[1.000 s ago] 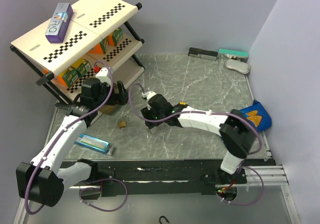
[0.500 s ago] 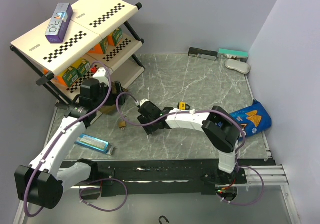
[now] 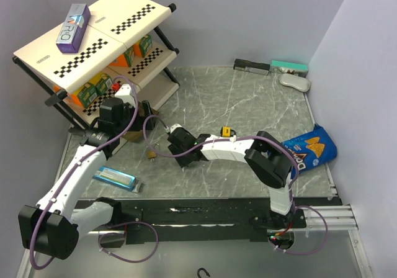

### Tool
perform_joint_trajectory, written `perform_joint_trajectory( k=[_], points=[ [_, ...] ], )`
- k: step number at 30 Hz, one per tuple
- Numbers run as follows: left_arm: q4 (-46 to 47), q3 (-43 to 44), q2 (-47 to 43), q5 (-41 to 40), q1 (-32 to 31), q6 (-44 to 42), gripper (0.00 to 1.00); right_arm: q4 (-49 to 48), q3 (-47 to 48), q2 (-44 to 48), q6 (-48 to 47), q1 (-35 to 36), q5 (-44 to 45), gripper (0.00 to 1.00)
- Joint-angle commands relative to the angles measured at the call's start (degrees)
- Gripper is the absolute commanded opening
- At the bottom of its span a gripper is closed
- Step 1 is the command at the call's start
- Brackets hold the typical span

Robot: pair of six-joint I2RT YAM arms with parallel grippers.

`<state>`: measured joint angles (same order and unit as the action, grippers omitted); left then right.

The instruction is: Unlock with the key

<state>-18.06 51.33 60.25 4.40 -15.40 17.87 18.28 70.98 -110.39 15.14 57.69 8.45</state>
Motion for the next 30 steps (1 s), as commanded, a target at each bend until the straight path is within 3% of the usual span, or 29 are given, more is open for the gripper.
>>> perform_joint_trajectory(
  k=[1,8,20,30],
  points=[
    [1.54,0.26,-1.01,0.25,0.02,0.33,0.99,1.4,2.67,-1.67,0.07,0.67,1.39,0.51],
    [1.54,0.35,-1.36,0.17,0.02,0.24,0.99,2.81,3.9,-3.95,0.95,0.67,2.63,0.4],
    [2.07,0.0,-1.19,0.43,0.02,0.24,0.99,0.53,1.1,0.78,3.05,-1.09,1.31,0.1],
    [2.33,-0.18,-0.66,0.96,0.02,0.15,0.99,-5.45,-5.24,7.12,6.48,-5.31,-6.51,0.04]
  ],
)
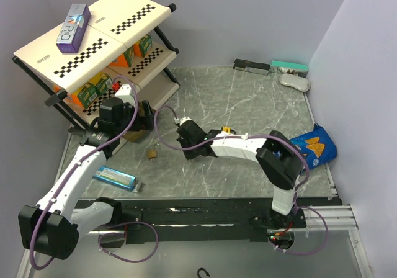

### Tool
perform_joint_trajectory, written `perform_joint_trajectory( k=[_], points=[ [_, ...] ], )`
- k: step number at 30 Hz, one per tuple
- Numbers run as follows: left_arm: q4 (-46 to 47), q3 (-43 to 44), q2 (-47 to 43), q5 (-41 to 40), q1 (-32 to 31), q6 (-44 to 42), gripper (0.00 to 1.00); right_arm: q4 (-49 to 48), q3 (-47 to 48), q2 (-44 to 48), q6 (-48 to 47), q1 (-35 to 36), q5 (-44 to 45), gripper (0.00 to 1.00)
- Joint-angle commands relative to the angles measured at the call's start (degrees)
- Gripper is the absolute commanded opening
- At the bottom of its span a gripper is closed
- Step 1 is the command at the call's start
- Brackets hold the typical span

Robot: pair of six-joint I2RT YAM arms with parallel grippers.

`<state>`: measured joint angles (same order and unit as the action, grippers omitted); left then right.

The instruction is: Unlock with the key

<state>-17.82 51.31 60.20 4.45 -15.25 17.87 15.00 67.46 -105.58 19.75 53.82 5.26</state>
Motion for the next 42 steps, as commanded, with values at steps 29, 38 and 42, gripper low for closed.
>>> perform_joint_trajectory(
  k=[29,38,42],
  points=[
    [23.01,-4.9,1.84,45.83,-5.58,3.83,0.98,-26.42,-18.94,36.39,11.97,-19.63,-40.49,0.0],
    [29.43,-7.28,2.72,38.99,-10.94,10.78,0.97,-27.84,-18.5,41.33,15.58,-21.04,-41.73,0.0],
    [33.72,-9.46,1.41,35.2,-15.41,12.36,0.95,-28.8,-19.82,42.56,16.55,-22.09,-42.26,0.0]
  ],
)
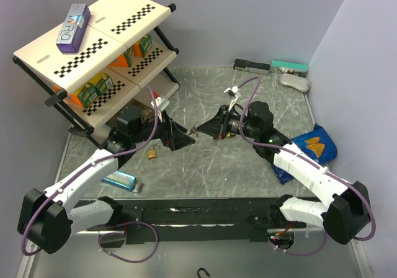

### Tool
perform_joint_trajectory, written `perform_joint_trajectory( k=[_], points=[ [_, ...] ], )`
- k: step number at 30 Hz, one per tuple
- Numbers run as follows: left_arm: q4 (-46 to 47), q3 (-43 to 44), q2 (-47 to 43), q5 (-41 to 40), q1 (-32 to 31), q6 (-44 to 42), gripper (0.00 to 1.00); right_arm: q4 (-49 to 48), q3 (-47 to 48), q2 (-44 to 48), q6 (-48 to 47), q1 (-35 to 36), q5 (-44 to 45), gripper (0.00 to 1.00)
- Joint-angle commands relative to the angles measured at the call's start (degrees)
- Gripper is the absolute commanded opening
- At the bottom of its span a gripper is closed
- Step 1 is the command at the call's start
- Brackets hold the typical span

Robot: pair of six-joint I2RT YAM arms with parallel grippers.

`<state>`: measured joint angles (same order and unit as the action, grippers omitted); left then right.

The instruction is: Unlock with the key

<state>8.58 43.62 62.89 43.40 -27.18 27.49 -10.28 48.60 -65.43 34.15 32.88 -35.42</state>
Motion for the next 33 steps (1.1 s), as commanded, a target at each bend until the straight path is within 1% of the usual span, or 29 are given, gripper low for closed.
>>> perform_joint_trajectory(
  k=[1,3,4,8,12,18,21,22,23,26,31,32,33],
  points=[
    [10.98,-2.56,-1.46,-5.41,-4.1,3.97,0.95,-3.86,-1.75,2.85,2.58,-1.42,-1.76,0.0],
    [14.34,-4.85,-1.81,-5.95,-4.72,5.64,0.93,-4.57,-2.37,3.11,3.46,-2.2,-2.28,0.0],
    [17.67,-5.46,-1.81,-5.96,-4.73,7.3,0.92,-4.57,-2.72,3.46,3.64,-2.56,-2.55,0.0],
    [20.51,-6.53,-1.64,-6.31,-4.73,8.73,0.88,-5.27,-3.6,4.17,4.43,-3.53,-3.51,0.0],
    [21.39,-6.26,-0.58,-4.9,-4.81,9.25,0.75,-6.32,-4.39,4.43,5.05,-4.14,-3.78,0.0],
    [21.74,-5.56,1.7,-3.58,-5.08,9.34,0.74,-10.28,-5.97,4.43,8.38,-5.28,-6.41,0.0],
    [22.35,-5.3,2.32,-3.32,-5.34,9.6,0.72,-11.34,-6.32,4.43,9.35,-5.73,-7.21,0.0],
    [22.79,-5.47,2.41,-3.32,-5.43,9.78,0.7,-11.16,-6.32,4.43,9.18,-5.9,-7.21,0.0],
    [23.23,-5.56,2.58,-3.32,-5.52,9.95,0.63,-10.99,-6.32,4.43,9.18,-5.9,-7.12,0.0],
    [24.2,-5.73,3.2,-3.23,-5.69,10.39,0.48,-9.85,-6.32,4.26,8.48,-6.08,-6.68,0.0],
    [25.43,-5.73,4.43,-2.7,-5.96,11.01,0.51,-11.16,-7.2,3.73,9.27,-6.34,-7.38,0.0],
    [25.52,-5.65,4.52,-2.7,-6.04,11.1,0.5,-11.16,-7.29,3.56,9.27,-6.34,-7.38,0.0],
    [25.7,-5.65,4.52,-2.7,-6.13,11.1,0.46,-10.99,-7.2,3.64,9.09,-6.34,-7.38,0.0]
  ],
)
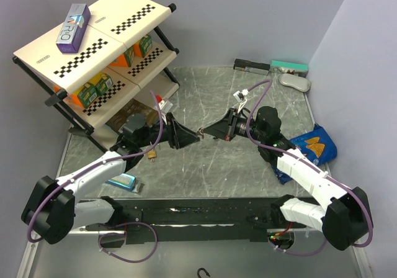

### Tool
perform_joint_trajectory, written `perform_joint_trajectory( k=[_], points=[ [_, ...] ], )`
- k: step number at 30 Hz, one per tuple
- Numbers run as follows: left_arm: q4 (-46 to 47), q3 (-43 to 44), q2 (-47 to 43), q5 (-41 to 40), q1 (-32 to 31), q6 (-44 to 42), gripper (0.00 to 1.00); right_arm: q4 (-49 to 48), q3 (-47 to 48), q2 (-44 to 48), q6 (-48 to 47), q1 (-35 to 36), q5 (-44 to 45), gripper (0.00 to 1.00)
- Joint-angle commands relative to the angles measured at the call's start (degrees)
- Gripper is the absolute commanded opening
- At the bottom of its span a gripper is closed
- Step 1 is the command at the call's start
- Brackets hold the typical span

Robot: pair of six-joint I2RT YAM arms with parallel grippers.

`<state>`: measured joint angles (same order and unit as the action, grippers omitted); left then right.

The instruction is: Unlock with the key

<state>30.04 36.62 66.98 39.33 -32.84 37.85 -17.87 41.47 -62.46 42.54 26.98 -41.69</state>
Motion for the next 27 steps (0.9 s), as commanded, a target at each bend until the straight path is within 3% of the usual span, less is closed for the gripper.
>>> perform_joint_trajectory(
  k=[1,2,8,16,18,19,22,24,27],
  points=[
    [4.41,1.26,0.43,1.36,-0.47,0.74,0.41,-3.14,-0.08,0.58,0.61,-0.53,-1.02,0.0],
    [4.24,1.26,0.43,1.36,-0.47,0.74,0.32,-2.96,0.01,0.67,0.52,-0.61,-0.94,0.0],
    [1.6,1.26,-0.18,1.62,-0.56,-0.14,0.01,-1.91,-0.6,0.41,-0.71,-1.14,0.12,0.0],
    [-4.8,1.26,-2.38,2.5,-0.91,-1.9,0.01,-1.29,-1.83,0.49,-5.71,-1.23,-0.49,0.01],
    [-9.79,2.48,-2.38,3.2,-0.82,-2.95,0.01,0.11,-1.4,0.76,-8.69,-1.14,-1.55,0.14],
    [-11.65,3.01,-2.03,4.51,-0.91,-3.39,0.01,0.64,-1.48,1.02,-9.66,-1.14,-1.46,0.35],
    [-15.7,3.72,-1.5,9.24,-0.91,-4.45,0.01,2.13,-1.83,2.86,-14.41,-1.06,-1.55,0.59],
    [-17.2,3.98,-1.41,11.55,-0.91,-4.88,0.01,2.14,-2.54,4.53,-17.04,-0.97,-2.42,0.61],
    [-21.24,5.03,-1.41,15.33,-0.91,-6.99,0.01,3.45,-2.45,4.98,-19.94,-0.79,-6.11,0.54]
  ],
)
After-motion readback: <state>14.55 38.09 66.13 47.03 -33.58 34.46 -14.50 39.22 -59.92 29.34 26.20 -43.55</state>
